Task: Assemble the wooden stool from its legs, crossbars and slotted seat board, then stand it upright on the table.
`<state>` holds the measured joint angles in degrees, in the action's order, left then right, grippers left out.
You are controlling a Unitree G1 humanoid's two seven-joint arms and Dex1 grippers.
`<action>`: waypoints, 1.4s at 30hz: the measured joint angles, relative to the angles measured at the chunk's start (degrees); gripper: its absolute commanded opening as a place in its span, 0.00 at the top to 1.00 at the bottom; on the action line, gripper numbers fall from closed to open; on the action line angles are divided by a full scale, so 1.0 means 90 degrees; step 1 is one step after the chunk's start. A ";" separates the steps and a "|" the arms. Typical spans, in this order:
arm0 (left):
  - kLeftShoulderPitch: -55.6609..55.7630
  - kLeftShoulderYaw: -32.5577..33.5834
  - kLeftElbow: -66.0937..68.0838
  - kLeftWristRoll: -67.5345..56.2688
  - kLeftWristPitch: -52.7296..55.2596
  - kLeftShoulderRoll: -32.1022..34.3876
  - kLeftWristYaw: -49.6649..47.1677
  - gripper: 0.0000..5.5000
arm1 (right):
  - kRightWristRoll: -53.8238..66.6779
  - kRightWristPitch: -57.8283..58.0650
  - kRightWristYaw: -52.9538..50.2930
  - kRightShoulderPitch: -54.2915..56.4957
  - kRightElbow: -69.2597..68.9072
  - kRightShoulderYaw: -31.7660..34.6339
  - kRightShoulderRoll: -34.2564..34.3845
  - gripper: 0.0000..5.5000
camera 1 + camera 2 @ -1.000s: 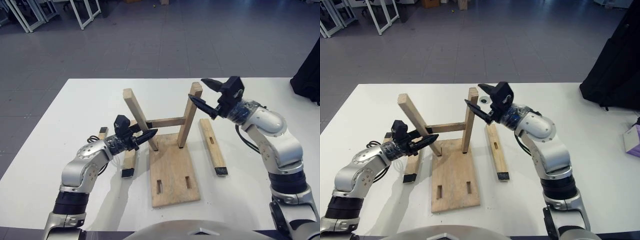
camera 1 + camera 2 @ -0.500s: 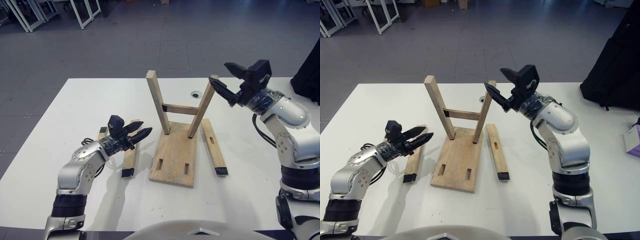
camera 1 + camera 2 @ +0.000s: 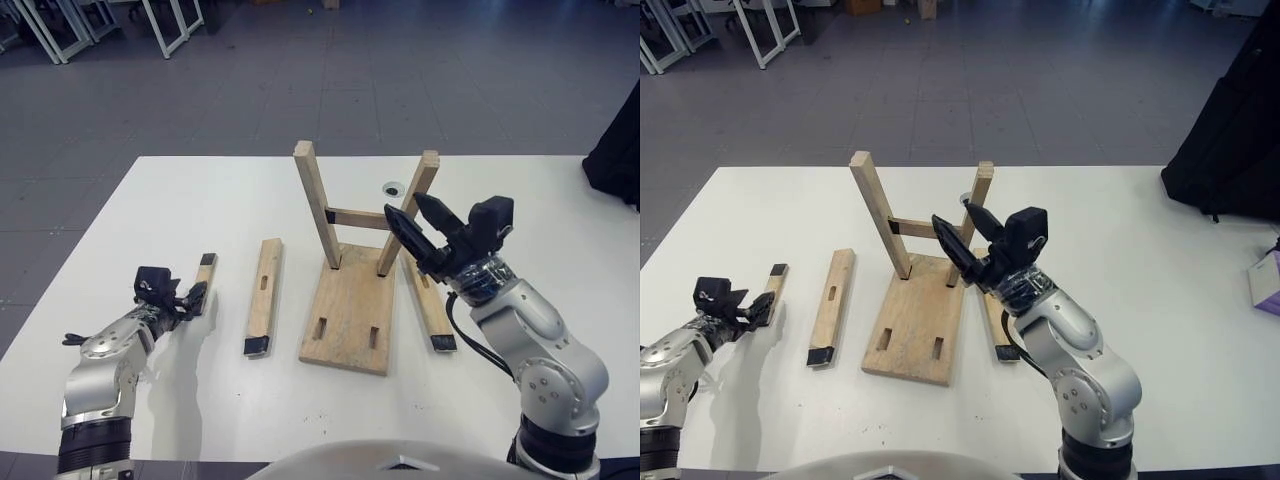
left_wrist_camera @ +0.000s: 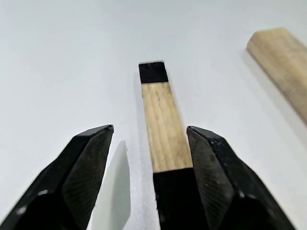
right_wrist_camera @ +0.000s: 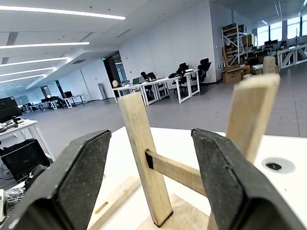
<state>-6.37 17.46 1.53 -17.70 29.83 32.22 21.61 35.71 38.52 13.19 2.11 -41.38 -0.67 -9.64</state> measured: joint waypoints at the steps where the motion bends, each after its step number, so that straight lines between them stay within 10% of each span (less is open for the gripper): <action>1: 0.0057 -0.0012 0.0038 0.0009 0.0092 -0.0008 -0.0064 0.49 | -0.0004 -0.0078 0.0026 -0.0005 0.0077 0.0008 -0.0020 0.44; 21: 0.0286 -0.0200 0.0171 0.0132 0.0122 -0.0375 -0.0055 0.49 | -0.0009 -0.0229 0.0094 -0.0001 0.0290 -0.0190 -0.0175 0.44; 35: -0.0019 -0.0409 0.0062 0.0033 -0.0482 -0.0490 0.0600 0.92 | -0.0008 -0.0228 0.0024 0.0126 0.0336 -0.0218 -0.0192 0.44; 42: 0.0003 0.0203 -0.0334 -0.0967 -0.1074 -0.0866 0.0990 0.92 | 0.0032 -0.0228 0.0030 0.0225 0.0446 -0.0204 -0.0191 0.44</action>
<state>-6.34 19.29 -1.48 -26.40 20.16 24.42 30.51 36.00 36.47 13.46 4.14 -37.36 -2.51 -11.36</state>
